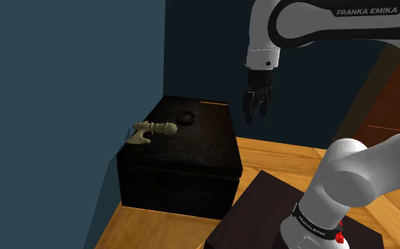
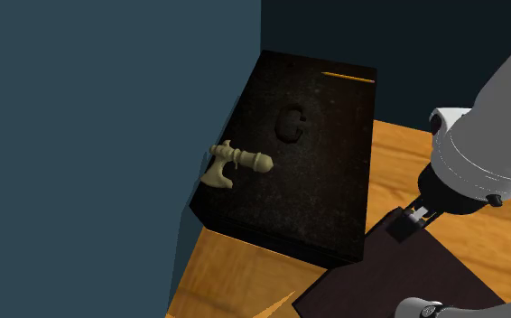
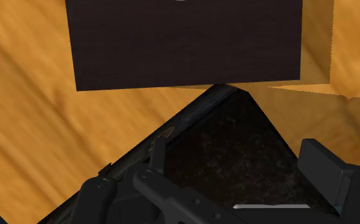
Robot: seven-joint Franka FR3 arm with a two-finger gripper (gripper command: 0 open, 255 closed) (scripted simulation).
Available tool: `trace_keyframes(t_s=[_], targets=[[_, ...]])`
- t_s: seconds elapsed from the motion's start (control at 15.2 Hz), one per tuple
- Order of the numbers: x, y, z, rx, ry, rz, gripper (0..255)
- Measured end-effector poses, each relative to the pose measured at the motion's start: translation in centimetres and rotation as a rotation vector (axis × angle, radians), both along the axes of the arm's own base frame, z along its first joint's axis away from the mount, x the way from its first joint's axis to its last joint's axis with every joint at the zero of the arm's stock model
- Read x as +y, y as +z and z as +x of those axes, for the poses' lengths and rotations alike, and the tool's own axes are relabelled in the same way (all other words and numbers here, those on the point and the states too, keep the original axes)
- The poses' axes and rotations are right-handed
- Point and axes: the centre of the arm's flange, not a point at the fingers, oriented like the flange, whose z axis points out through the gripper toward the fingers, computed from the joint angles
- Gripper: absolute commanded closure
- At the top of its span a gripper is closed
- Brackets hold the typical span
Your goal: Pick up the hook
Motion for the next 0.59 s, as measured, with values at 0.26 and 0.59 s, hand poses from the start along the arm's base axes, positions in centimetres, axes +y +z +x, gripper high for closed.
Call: trace_keyframes(t_s=[0.26,0.59], targets=[[0.2,-1.0,2.2,-0.006,0.023,0.009,0],[1.4,-3.0,8.2,-0.024,0.077,0.029,0]])
